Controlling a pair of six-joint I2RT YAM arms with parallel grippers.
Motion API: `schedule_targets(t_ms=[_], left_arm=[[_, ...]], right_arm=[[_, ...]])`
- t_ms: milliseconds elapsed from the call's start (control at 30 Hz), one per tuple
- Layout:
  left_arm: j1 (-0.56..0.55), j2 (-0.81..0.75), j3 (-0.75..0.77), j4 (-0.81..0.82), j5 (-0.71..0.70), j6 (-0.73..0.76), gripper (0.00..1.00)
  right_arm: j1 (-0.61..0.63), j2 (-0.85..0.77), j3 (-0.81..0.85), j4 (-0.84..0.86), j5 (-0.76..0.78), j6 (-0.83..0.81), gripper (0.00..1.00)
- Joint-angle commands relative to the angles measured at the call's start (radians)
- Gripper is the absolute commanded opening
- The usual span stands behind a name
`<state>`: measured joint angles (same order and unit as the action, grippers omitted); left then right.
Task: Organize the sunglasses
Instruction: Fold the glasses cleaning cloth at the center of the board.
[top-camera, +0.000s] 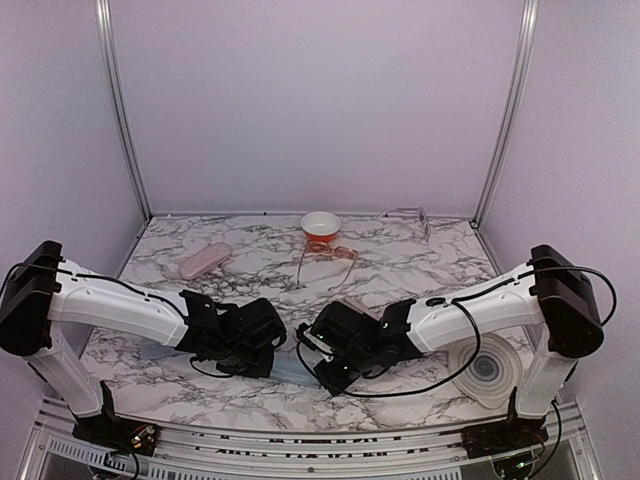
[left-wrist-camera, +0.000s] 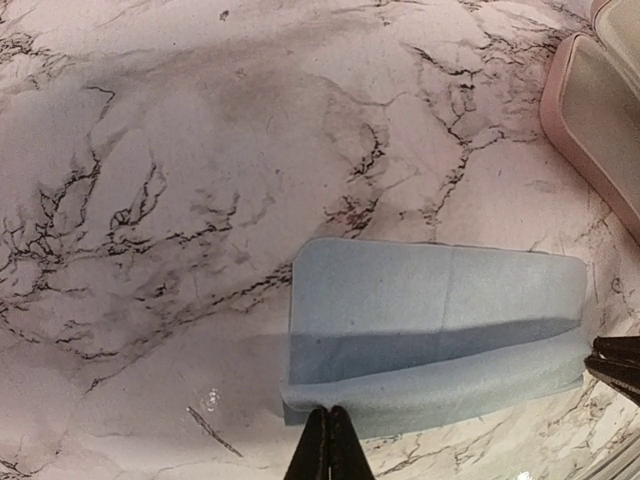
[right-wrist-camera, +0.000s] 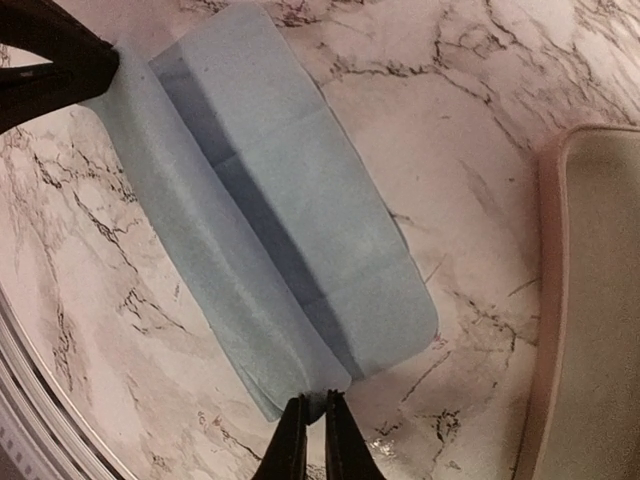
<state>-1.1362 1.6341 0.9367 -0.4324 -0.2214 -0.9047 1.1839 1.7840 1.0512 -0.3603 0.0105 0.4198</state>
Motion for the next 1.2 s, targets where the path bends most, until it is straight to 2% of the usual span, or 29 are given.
schedule_targets(t_ms=[0, 233, 600, 767, 1033, 1167], left_arm=[[0.007, 0.02, 0.028, -0.034, -0.02, 0.009, 0.01], [0.008, 0.016, 0.036, -0.035, -0.033, 0.005, 0.1], [0.031, 0.024, 0.069, -0.034, -0.043, 0.023, 0.12], [0.03, -0.025, 0.053, -0.02, -0.074, 0.164, 0.16], [0.027, -0.138, -0.019, -0.024, -0.09, 0.259, 0.2], [0.026, -0.242, -0.087, -0.023, -0.129, 0.255, 0.29]], right_arm=[[-0.01, 0.009, 0.039, -0.007, 0.02, 0.008, 0.1], [-0.014, -0.015, 0.043, -0.01, 0.051, 0.013, 0.14], [-0.044, -0.031, 0.046, -0.01, 0.076, 0.013, 0.15], [-0.056, -0.019, 0.066, -0.003, 0.07, 0.0, 0.17], [-0.071, -0.003, 0.107, -0.008, 0.069, -0.042, 0.17], [-0.035, -0.054, 0.107, 0.023, 0.001, -0.15, 0.18]])
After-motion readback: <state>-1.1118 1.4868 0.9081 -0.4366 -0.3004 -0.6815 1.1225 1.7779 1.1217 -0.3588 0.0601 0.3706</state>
